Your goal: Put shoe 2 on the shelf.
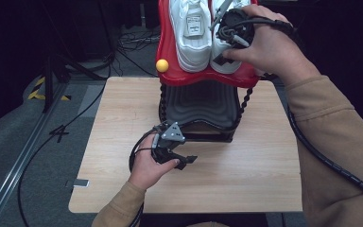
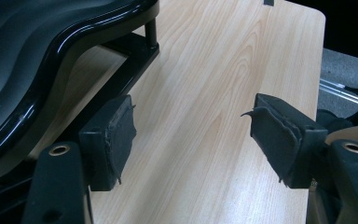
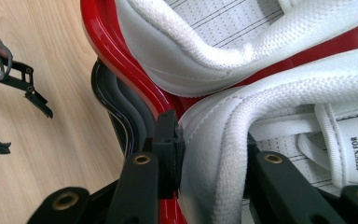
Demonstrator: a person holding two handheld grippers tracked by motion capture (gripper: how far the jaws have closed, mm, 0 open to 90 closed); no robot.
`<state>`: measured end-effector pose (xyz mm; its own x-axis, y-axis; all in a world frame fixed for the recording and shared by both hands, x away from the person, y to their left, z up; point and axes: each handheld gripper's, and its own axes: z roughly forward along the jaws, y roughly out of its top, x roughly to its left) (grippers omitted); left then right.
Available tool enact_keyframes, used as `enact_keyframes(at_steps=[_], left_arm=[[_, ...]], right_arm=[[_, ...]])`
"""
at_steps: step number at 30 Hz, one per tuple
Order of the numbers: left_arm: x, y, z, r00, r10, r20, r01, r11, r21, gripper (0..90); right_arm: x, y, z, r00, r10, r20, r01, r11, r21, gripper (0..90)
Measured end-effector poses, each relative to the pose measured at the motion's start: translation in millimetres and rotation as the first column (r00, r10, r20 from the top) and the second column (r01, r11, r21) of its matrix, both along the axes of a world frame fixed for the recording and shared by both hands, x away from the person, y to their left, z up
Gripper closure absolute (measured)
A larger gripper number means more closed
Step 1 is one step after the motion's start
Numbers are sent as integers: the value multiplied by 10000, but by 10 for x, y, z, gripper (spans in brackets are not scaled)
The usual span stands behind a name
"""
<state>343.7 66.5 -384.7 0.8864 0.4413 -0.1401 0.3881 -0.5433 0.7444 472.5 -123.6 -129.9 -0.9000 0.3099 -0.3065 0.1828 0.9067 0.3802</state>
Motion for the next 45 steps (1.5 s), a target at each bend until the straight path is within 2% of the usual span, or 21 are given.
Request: enact_keyframes(at_steps=[3, 4, 6, 7, 8, 11, 15, 20, 21, 25, 29, 31, 34, 36, 40, 42, 45], left_arm=[[-1, 2, 1, 10000, -27, -10, 27, 10000, 7, 309], [-1, 2, 1, 10000, -27, -10, 27, 10000, 7, 309], [5, 13, 1, 10000, 13, -6, -13, 10000, -22, 309], [5, 14, 2, 10000, 21, -6, -21, 10000, -37, 309], [7, 15, 2, 10000, 17, -12, -17, 10000, -33, 309], [11, 13, 0, 10000, 4, -15, -4, 10000, -21, 309], [7, 23, -15, 10000, 0, -42, 0, 10000, 7, 309], [1, 18, -24, 10000, 43, -74, -43, 10000, 71, 309], [1, 18, -24, 10000, 43, -74, -43, 10000, 71, 309], [2, 0, -31, 10000, 4, -97, -3, 10000, 90, 310], [7, 0, -42, 9999, 3, -118, -2, 9999, 139, 309], [7, 4, -40, 9999, 2, -120, 0, 9999, 130, 309], [5, 15, -29, 10000, 46, -82, -45, 9999, 94, 309], [7, 19, -27, 10000, 35, -72, -34, 10000, 85, 309], [7, 18, -37, 9999, 60, -106, -59, 9999, 104, 309], [2, 16, -42, 9999, 43, -116, -41, 9999, 123, 309], [-6, 19, -47, 9999, 61, -127, -60, 10000, 74, 309]], right_arm=[[-9, -49, -1, 9998, -109, -157, 115, 9991, 409, 607], [-14, -76, 5, 9997, -91, -208, 104, 9979, 641, 588], [-22, -105, 19, 9998, -86, -170, 100, 9966, 812, 568], [-49, -159, 64, 9998, -78, -206, 102, 9927, 1201, 552], [-49, -159, 64, 9998, -78, -206, 102, 9927, 1201, 552], [-99, -258, 156, 10000, -8, -66, 20, 9836, 1801, 487], [-208, -450, 281, 9997, 228, 107, -249, 9615, 2737, 454], [-369, -731, 374, 9986, 495, 158, -518, 9239, 3792, 433], [-369, -731, 374, 9986, 495, 158, -518, 9239, 3792, 433], [-458, -911, 402, 9969, 749, 243, -780, 8995, 4299, 431], [-555, -1028, 389, 9956, 904, 257, -921, 8852, 4560, 424], [-577, -1052, 375, 9951, 955, 268, -971, 8831, 4591, 423], [-643, -1134, 269, 9930, 1162, 207, -1119, 8701, 4800, 418], [-675, -1176, 190, 9923, 1227, 139, -1139, 8663, 4864, 417], [-753, -1276, -70, 9903, 1387, -20, -1187, 8542, 5062, 416], [-790, -1319, -193, 9905, 1372, -40, -1159, 8515, 5113, 416], [-860, -1366, -392, 9913, 1318, -38, -1116, 8544, 5075, 416]])
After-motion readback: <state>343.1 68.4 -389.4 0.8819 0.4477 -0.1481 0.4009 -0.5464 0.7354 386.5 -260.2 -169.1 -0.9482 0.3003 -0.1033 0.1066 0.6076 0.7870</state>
